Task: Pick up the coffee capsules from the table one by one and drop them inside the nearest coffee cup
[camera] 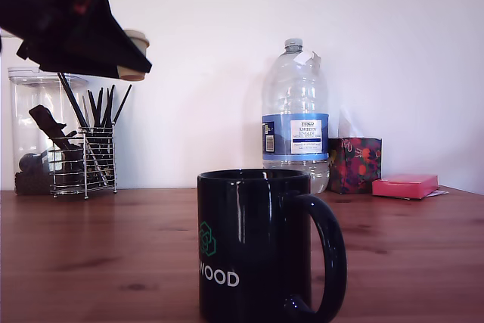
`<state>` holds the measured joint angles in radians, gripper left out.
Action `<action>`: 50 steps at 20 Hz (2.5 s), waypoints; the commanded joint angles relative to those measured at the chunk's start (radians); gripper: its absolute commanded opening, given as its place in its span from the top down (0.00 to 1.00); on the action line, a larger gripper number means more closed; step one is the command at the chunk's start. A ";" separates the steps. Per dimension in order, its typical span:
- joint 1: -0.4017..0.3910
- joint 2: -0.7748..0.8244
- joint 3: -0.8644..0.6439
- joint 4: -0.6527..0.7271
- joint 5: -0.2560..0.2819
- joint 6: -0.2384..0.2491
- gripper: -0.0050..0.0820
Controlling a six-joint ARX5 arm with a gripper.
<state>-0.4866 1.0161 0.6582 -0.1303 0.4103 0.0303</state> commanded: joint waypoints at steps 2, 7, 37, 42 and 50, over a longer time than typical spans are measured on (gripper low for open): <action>-0.047 -0.038 -0.019 -0.090 0.002 0.004 0.80; -0.160 -0.061 -0.019 -0.192 0.000 0.004 0.80; -0.425 0.475 0.507 -0.605 -0.217 0.206 0.79; -0.439 0.484 0.507 -0.622 -0.217 0.206 0.79; -0.439 0.484 0.507 -0.640 -0.241 0.201 0.79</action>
<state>-0.9222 1.4826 1.1595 -0.7715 0.1726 0.2279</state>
